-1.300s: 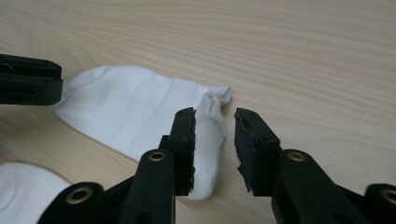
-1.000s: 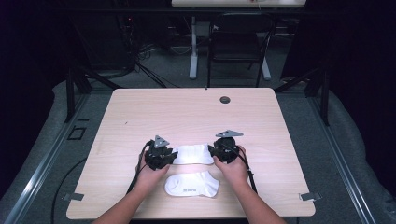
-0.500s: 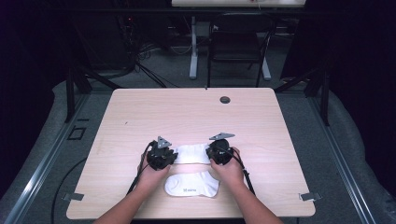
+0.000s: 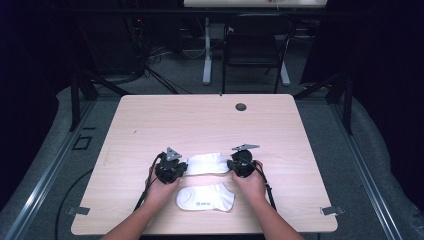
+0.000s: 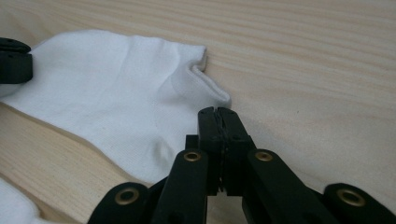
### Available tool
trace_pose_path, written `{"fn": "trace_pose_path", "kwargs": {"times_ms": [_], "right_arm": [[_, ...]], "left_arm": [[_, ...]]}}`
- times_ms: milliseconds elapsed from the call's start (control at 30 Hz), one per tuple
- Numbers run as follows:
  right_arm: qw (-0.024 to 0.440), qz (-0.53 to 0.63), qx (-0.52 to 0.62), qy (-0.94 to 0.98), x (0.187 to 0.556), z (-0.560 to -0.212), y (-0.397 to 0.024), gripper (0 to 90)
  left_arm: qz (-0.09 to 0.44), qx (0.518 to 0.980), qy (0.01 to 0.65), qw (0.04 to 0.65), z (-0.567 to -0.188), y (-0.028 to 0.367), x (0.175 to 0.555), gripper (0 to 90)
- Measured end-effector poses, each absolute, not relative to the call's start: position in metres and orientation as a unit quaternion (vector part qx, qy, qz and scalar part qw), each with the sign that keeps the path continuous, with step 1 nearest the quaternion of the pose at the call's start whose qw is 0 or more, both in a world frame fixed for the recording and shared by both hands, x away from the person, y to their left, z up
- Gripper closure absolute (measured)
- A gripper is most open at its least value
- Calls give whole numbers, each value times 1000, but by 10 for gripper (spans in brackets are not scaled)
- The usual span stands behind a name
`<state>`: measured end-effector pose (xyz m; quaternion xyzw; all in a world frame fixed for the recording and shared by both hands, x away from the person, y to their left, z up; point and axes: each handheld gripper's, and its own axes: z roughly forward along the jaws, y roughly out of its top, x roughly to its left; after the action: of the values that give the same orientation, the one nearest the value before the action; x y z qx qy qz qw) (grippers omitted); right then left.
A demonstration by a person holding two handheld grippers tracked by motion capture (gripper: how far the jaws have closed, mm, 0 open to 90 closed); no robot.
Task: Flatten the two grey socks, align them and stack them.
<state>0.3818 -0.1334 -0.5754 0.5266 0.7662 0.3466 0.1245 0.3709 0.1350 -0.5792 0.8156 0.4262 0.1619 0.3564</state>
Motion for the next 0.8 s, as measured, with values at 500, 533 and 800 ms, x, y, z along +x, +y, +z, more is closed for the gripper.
{"fn": "trace_pose_path", "kwargs": {"times_ms": [500,533,800], "right_arm": [[145,358,520,762,379,-562,-136,781],[145,358,520,762,379,-562,-136,781],[138,364,523,758,387,-564,-137,636]], "left_arm": [[166,797,444,375,-563,152,374,709],[164,796,447,373,-564,153,375,709],[158,809,449,346,-577,149,378,670]]}}
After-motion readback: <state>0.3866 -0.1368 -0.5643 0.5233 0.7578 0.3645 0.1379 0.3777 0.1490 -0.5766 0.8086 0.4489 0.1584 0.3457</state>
